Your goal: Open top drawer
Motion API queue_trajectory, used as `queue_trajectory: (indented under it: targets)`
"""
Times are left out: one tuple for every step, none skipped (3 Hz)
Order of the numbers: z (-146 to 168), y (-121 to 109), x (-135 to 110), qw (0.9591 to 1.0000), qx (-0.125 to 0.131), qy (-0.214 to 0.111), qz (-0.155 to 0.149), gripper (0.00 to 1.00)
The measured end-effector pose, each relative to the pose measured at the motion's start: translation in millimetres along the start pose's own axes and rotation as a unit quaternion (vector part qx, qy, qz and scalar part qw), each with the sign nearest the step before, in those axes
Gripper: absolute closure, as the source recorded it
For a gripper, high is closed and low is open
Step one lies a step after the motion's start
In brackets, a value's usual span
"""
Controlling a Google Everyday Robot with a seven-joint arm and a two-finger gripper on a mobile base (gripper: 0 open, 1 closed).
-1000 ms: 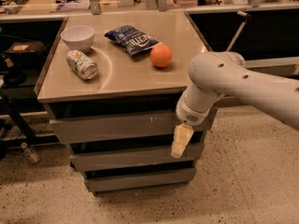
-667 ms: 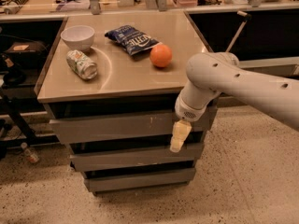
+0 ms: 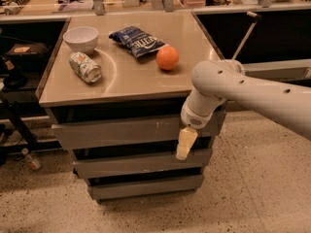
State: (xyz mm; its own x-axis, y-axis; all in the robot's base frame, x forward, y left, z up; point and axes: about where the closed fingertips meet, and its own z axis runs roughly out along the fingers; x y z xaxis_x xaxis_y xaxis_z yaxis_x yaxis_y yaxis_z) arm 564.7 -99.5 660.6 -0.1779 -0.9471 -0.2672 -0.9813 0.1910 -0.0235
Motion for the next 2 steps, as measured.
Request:
queue_trajectory:
  targets:
    - [9.7, 11.0, 2.5, 0.9998, -0.017, 0.008, -0.007, 0.00]
    - [10.6, 20.4, 4.2, 0.9995, -0.027, 0.016, -0.011, 0.00]
